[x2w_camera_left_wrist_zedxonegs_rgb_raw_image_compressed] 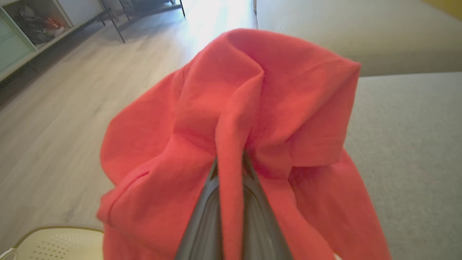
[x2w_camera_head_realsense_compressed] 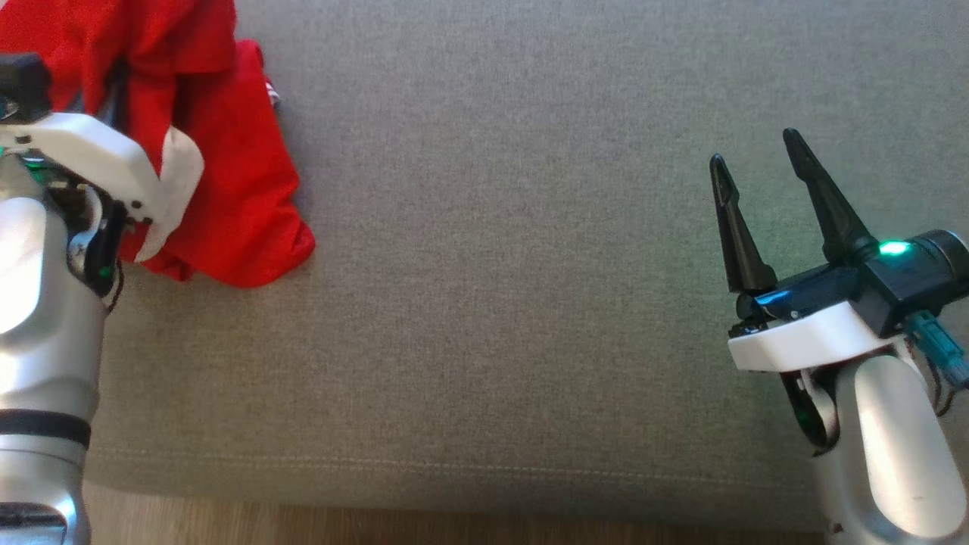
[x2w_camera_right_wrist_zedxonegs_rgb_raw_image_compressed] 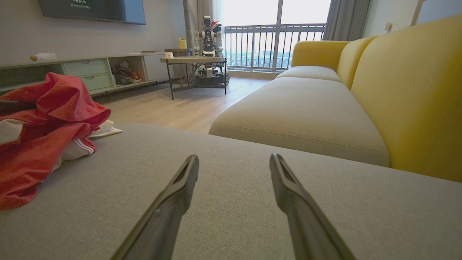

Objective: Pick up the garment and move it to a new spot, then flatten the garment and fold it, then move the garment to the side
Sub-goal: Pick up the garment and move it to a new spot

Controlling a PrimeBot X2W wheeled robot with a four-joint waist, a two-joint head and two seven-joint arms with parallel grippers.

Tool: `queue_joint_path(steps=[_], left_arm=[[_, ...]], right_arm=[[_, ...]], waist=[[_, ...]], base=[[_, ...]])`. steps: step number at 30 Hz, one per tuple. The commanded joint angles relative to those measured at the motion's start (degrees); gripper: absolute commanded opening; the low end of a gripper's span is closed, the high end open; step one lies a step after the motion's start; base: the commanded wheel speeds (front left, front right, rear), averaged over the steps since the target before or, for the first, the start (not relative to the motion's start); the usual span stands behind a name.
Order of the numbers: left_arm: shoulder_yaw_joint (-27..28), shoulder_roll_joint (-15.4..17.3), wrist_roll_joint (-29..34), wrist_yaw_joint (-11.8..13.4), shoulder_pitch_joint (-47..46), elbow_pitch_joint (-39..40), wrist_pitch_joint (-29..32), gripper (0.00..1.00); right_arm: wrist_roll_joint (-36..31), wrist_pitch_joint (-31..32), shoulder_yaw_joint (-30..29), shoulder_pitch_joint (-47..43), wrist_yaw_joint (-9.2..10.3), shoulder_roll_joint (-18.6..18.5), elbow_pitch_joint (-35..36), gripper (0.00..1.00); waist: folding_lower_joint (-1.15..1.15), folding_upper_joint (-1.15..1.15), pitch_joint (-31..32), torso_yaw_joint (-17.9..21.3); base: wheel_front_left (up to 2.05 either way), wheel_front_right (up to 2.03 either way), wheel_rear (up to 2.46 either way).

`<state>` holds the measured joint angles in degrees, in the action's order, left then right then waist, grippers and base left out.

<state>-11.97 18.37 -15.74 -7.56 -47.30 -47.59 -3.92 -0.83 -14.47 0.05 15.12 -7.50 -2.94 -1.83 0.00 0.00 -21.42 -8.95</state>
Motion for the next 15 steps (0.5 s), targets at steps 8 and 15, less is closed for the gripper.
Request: queue_joint_path(steps=[8, 15], left_arm=[[3.8, 4.1, -1.2, 1.3, -2.3, 6.6, -8.9, 0.00], [3.8, 1.8, -2.8, 1.7, 0.4, 22.7, -10.1, 0.00]], right_arm=[[2.8, -0.5, 2.2, -0.2, 0.01, 0.1, 0.2, 1.00], [5.9, -0.5, 1.9, -1.5, 0.01, 0.1, -0.9, 1.00]], waist=[[0.00, 0.00, 7.6, -0.2], [0.00, 0.00, 13.6, 1.9]], base=[[0.00, 0.00, 0.00], [0.00, 0.00, 0.00]])
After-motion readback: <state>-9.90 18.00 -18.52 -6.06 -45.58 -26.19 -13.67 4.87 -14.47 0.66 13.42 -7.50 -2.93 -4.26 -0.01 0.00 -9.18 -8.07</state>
